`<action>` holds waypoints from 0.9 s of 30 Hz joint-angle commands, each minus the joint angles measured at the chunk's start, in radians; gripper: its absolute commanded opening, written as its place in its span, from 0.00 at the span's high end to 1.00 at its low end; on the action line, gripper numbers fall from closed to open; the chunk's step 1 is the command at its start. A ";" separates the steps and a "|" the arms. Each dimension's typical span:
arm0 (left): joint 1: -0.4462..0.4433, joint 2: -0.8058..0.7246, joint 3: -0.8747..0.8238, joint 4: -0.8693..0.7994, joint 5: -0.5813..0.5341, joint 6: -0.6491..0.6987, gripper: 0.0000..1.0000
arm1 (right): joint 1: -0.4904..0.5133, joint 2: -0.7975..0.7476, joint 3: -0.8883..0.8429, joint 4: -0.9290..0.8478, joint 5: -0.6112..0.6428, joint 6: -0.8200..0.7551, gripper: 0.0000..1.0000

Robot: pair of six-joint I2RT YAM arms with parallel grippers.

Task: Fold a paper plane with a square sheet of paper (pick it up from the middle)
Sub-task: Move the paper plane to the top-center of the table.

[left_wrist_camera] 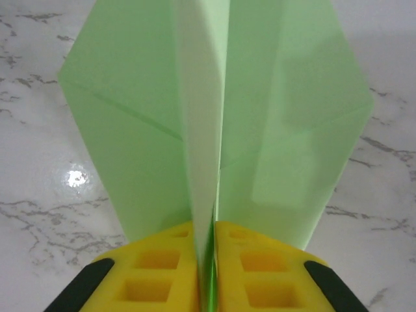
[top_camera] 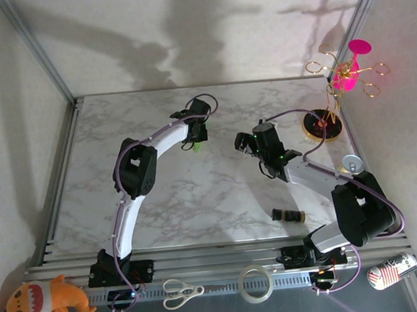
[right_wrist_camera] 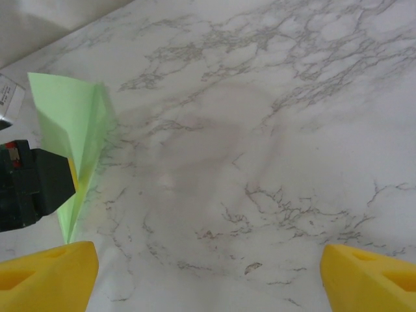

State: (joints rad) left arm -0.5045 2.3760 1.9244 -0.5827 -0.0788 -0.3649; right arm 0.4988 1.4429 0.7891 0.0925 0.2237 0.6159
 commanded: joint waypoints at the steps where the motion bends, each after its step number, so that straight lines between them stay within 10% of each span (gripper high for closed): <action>1: 0.014 0.031 0.042 -0.047 -0.024 0.015 0.83 | -0.008 0.021 0.038 -0.004 -0.015 -0.004 0.11; 27: 0.017 0.115 0.047 -0.065 -0.085 -0.068 0.61 | -0.008 0.058 0.049 -0.001 -0.042 0.006 0.08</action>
State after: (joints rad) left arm -0.5003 2.4210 1.9743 -0.5850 -0.1272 -0.4011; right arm 0.4976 1.4906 0.8165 0.0887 0.1822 0.6174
